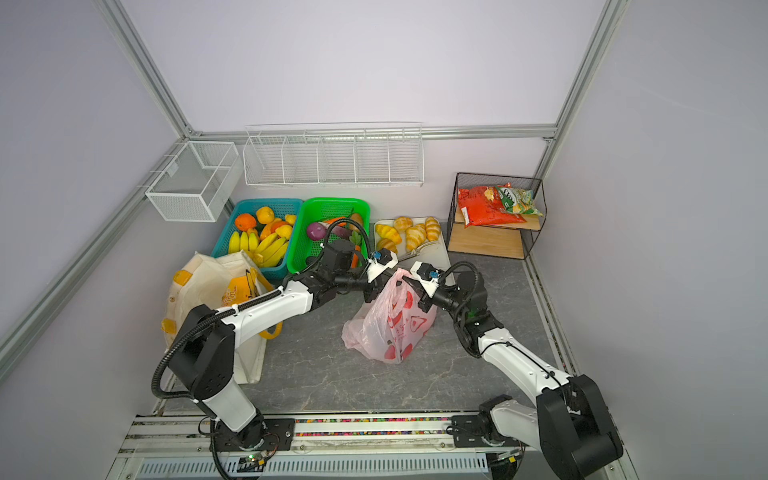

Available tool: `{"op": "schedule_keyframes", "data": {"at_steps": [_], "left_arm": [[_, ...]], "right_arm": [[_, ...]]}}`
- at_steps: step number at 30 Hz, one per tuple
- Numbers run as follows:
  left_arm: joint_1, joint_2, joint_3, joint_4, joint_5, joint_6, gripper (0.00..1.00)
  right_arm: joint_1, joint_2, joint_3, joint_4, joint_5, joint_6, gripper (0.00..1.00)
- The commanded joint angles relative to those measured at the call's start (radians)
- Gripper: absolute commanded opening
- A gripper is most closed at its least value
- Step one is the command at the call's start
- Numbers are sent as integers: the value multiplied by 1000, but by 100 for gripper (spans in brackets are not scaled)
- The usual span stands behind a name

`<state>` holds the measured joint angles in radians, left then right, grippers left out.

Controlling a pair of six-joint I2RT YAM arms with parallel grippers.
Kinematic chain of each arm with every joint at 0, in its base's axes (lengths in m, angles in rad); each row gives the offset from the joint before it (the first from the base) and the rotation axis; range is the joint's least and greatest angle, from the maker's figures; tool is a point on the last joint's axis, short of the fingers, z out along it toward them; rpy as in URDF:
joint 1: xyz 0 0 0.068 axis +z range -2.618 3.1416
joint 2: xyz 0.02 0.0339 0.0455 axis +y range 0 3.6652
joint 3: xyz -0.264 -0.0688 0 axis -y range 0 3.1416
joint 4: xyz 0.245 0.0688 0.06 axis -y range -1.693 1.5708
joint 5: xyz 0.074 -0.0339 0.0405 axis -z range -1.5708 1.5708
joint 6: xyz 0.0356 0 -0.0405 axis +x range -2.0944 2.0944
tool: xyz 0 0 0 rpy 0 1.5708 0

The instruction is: Place the mixed food into the grocery bags and tie them

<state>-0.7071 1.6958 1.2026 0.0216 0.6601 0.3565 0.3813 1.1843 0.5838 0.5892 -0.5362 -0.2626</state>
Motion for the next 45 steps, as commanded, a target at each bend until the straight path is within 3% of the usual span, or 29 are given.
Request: {"op": "schedule_keyframes", "data": {"at_steps": [1,10,14,19,27,33,36,39,45], "left_arm": [[8,-39,11,-33,-2,43,1],[9,-39,22,-67,-22,54,0],[9,-46,4,-34,-57,45,0],[9,-52,-9,-21,-97,70,0],[9,-62,-22,-5,-114,90,0],[9,-65,-36,29,-98,80,0],[9,-64,-40,37,-90,79,0],[8,-55,-35,44,-82,77,0],[5,-45,-27,42,-77,79,0]], "right_arm": [[-1,12,23,-17,5,-20,7],[-1,14,28,-24,11,-12,10],[-2,8,29,-35,26,-10,24],[-2,-16,33,-72,47,0,47],[-1,-171,55,-345,196,147,73],[2,-391,33,-629,342,252,74],[8,-463,18,-709,322,291,68],[20,-469,17,-717,274,312,58],[28,-361,52,-651,250,296,50]]}}
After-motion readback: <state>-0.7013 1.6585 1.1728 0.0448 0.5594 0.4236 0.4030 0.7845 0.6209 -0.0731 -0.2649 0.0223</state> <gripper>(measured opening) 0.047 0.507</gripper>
